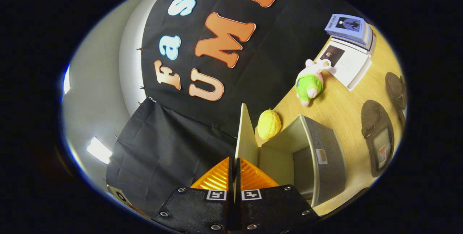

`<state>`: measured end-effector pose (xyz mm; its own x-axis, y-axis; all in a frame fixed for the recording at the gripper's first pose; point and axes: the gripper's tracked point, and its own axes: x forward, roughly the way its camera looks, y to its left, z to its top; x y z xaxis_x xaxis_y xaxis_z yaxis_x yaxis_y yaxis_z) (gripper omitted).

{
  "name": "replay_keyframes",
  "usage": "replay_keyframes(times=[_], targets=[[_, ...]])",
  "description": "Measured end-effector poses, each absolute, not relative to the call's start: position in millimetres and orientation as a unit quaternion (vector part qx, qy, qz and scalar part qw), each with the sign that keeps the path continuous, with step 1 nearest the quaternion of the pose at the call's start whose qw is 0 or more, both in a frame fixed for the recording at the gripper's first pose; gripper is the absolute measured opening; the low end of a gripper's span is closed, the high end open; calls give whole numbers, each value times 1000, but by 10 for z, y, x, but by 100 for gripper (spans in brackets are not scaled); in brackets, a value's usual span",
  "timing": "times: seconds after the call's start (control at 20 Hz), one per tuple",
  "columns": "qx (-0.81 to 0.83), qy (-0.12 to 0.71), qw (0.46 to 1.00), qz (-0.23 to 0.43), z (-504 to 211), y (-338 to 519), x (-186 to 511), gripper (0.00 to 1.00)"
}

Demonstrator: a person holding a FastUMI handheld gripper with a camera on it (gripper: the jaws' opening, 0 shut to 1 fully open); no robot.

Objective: Open the storage box then place both shoes into the box .Put the left shoe in first, then the right shoe, with the right side of both shoes facing outward in a uniform manner.

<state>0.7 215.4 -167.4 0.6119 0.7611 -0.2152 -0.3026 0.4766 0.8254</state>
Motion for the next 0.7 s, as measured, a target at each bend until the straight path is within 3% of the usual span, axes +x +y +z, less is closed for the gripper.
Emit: replay_keyframes(times=[0.25,0.7], targets=[[334,273,837,336,-1421,2579,-6,2],[284,290,833,376,-1353,3538,-294,2]])
